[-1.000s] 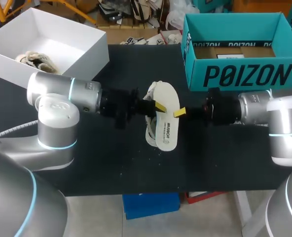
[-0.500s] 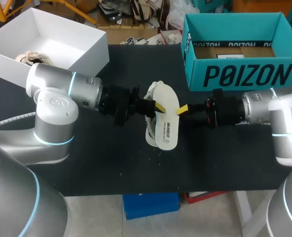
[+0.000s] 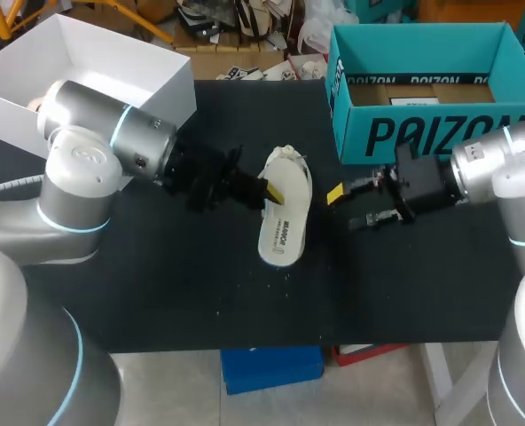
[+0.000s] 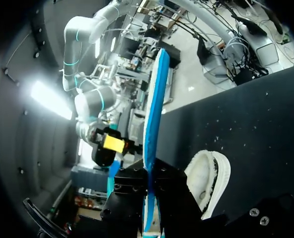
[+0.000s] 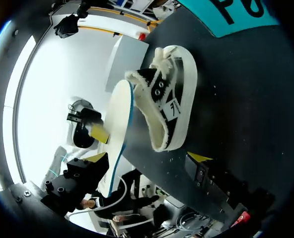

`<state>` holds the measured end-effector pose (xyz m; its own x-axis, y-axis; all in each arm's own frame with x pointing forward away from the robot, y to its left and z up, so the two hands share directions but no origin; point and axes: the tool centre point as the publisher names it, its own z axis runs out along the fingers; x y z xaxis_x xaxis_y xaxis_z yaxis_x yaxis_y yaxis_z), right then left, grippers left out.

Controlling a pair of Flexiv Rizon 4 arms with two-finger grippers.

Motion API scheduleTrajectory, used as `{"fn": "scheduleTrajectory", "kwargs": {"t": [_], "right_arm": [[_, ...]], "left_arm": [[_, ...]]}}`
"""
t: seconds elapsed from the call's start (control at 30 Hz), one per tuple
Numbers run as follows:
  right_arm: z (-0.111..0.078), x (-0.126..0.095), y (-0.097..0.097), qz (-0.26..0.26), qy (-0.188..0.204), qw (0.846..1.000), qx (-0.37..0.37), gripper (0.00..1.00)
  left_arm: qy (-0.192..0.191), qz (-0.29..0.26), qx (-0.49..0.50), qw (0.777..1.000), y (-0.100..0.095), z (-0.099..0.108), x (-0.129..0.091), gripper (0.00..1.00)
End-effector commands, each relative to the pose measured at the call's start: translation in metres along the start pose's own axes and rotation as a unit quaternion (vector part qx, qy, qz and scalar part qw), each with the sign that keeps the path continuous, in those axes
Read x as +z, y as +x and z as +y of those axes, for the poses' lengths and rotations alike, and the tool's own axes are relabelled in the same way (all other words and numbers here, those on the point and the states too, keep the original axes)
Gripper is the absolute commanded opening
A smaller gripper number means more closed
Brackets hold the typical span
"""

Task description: Take the shoe out of the shoebox, open the shoe tongue, remove and reinsert the insole, then place the shoe into the shoebox

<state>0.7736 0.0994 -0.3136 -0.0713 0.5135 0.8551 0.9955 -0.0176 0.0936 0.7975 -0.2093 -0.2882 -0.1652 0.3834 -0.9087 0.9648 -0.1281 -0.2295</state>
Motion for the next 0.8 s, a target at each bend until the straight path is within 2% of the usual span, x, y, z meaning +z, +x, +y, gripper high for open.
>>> {"fn": "scheduleTrajectory", "kwargs": {"t": [0.03, 0.3, 0.43, 0.53, 0.57, 0.8], "right_arm": [[-0.005, -0.004, 0.008, -0.074, -0.004, 0.997, 0.002, 1.00], [-0.005, -0.004, 0.008, -0.074, -0.004, 0.997, 0.002, 1.00], [-0.016, -0.012, 0.005, -0.137, -0.030, 0.987, -0.075, 1.00], [-0.027, -0.022, 0.000, -0.193, -0.058, 0.973, -0.116, 1.00], [-0.031, -0.026, -0.003, -0.208, -0.061, 0.970, -0.108, 1.00], [-0.033, -0.030, -0.007, -0.207, -0.068, 0.971, -0.099, 1.00]], "left_arm": [[0.002, 0.021, 0.002, 1.000, 0.001, -0.003, -0.005, 0.00], [0.004, 0.038, 0.001, 0.999, 0.007, -0.007, -0.008, 0.00], [0.007, 0.044, 0.004, 0.999, 0.008, -0.007, -0.009, 0.00], [0.008, 0.046, 0.005, 0.999, 0.008, -0.007, -0.008, 0.00], [0.009, 0.047, 0.005, 0.999, 0.008, -0.007, -0.008, 0.00], [0.013, 0.055, 0.004, 0.998, 0.009, -0.008, -0.004, 0.00]]}}
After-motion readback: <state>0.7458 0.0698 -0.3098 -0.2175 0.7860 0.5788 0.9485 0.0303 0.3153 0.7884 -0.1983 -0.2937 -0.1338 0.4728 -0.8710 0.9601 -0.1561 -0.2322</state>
